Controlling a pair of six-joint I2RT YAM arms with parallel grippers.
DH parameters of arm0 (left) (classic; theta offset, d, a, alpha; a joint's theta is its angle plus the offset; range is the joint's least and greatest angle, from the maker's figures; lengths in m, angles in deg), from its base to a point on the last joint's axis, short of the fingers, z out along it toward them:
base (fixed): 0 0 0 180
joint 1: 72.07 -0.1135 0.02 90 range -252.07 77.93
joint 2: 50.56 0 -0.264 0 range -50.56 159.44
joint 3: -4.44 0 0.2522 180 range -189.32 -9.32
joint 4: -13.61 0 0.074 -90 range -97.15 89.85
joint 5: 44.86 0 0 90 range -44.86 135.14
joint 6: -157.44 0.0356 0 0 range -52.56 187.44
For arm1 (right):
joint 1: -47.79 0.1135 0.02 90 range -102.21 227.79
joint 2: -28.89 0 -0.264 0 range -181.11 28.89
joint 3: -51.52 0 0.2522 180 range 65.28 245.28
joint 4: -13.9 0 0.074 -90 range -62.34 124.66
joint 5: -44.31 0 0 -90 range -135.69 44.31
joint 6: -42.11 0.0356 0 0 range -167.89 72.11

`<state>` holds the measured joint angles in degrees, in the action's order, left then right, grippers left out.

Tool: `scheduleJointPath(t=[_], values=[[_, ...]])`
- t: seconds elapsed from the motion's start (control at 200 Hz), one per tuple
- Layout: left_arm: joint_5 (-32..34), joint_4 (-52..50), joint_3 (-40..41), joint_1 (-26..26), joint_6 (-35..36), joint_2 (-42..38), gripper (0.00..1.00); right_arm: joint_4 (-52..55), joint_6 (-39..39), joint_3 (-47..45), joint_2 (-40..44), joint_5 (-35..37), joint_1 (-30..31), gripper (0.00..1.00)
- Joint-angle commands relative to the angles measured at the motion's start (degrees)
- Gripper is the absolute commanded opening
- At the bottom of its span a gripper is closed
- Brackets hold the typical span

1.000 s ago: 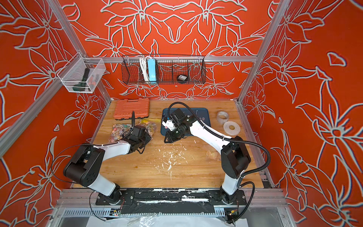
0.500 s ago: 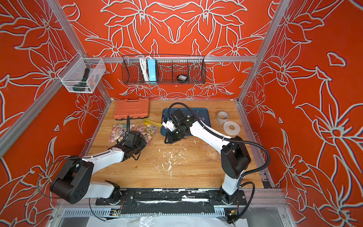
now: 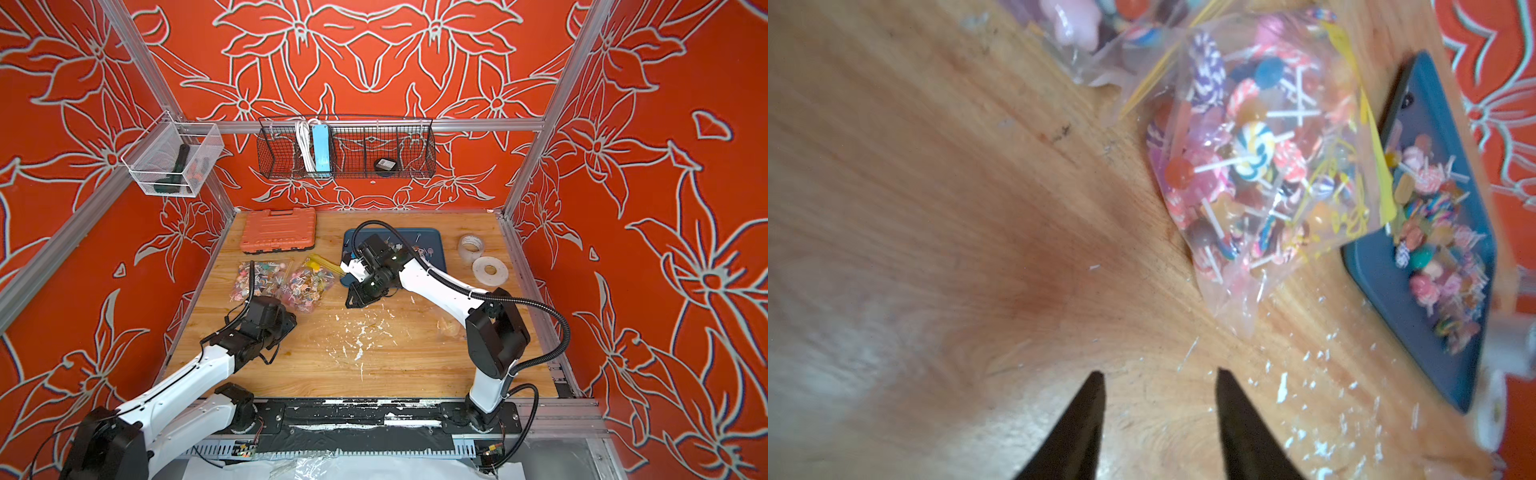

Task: Pour candies out of the ziploc bag
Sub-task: Move the ziploc bag to the center of the board.

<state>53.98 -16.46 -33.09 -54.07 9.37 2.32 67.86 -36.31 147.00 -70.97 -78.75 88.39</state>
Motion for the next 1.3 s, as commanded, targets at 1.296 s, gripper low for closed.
scheduleJointPath(t=[1.296], values=[[9.7,-5.0,-64.0,-4.0,22.6,71.0,0.64,3.7,-1.7,-4.9,3.2,6.1,0.3,0.12]])
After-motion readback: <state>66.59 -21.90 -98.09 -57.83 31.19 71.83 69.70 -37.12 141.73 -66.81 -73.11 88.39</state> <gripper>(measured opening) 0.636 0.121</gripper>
